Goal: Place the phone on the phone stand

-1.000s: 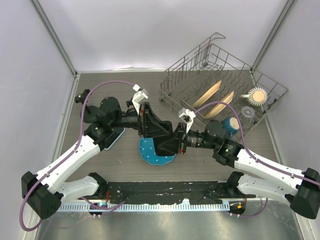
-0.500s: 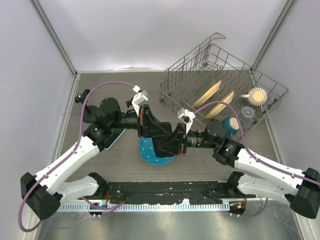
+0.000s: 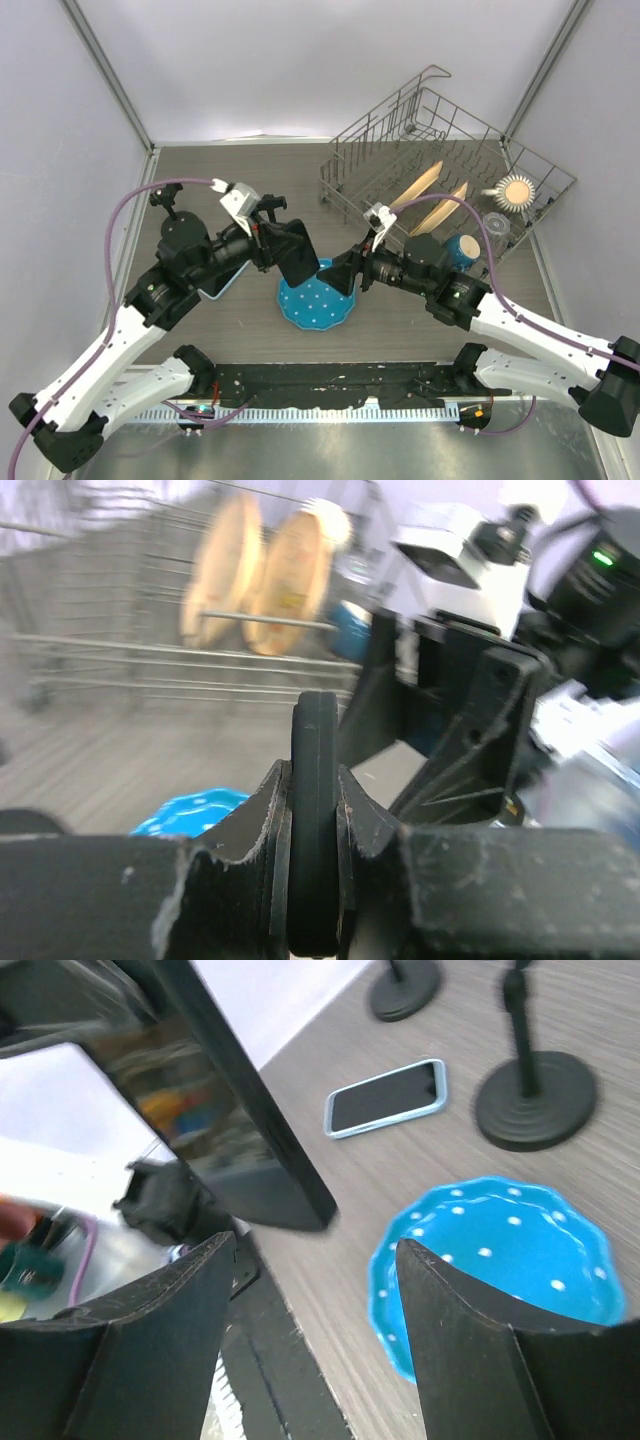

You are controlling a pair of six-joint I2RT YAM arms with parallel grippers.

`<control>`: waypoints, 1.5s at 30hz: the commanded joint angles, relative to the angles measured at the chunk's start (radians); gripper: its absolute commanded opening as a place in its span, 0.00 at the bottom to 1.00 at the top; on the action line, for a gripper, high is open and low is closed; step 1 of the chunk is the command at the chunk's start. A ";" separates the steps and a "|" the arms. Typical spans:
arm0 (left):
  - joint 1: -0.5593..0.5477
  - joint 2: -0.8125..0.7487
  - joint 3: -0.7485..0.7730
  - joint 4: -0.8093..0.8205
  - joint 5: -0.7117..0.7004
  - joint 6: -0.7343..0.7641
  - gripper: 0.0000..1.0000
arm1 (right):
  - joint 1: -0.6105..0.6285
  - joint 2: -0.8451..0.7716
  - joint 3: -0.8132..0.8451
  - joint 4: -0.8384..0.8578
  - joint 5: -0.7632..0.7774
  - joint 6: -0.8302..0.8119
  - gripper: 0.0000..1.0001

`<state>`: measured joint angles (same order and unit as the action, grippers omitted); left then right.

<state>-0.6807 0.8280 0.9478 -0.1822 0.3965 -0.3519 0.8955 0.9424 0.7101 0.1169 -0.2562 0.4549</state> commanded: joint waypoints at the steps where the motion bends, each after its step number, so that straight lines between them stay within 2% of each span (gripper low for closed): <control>1: 0.006 -0.099 0.059 -0.031 -0.471 0.070 0.00 | -0.001 -0.005 0.068 -0.086 0.311 0.053 0.71; 3: 0.020 -0.125 0.055 -0.045 -0.612 0.064 0.00 | -0.001 0.041 0.107 -0.141 0.374 0.094 0.71; 6: 0.082 -0.176 0.039 -0.039 -0.709 0.036 0.00 | 0.000 0.131 0.186 -0.189 0.439 0.129 0.70; 12: 0.171 -0.204 0.035 -0.055 -0.807 0.019 0.00 | 0.020 0.361 0.393 -0.218 0.537 0.125 0.70; 16: 0.173 -0.231 0.031 -0.059 -0.866 0.039 0.00 | 0.071 0.562 0.558 -0.237 0.667 0.032 0.70; 20: 0.182 -0.248 0.002 -0.022 -0.894 0.050 0.00 | 0.083 0.665 0.670 -0.270 0.787 0.004 0.62; 25: 0.245 -0.184 0.019 -0.037 -0.808 0.001 0.00 | 0.059 0.765 0.784 -0.290 0.736 -0.076 0.53; 33: 0.253 -0.116 0.052 -0.082 -0.757 -0.010 0.00 | 0.008 0.800 0.786 -0.260 0.627 -0.173 0.43; 36: 0.251 -0.112 0.054 -0.080 -0.725 -0.009 0.00 | 0.003 0.780 0.756 -0.238 0.594 -0.219 0.42; 41: 0.251 -0.116 0.026 -0.048 -0.684 -0.001 0.00 | -0.007 0.744 0.730 -0.270 0.529 -0.197 0.41; 45: 0.251 -0.115 0.020 -0.043 -0.677 0.007 0.00 | -0.007 0.701 0.687 -0.229 0.450 -0.179 0.45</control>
<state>-0.4332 0.7326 0.9421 -0.3405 -0.3054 -0.3408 0.8898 1.7325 1.4223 -0.1726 0.2771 0.2752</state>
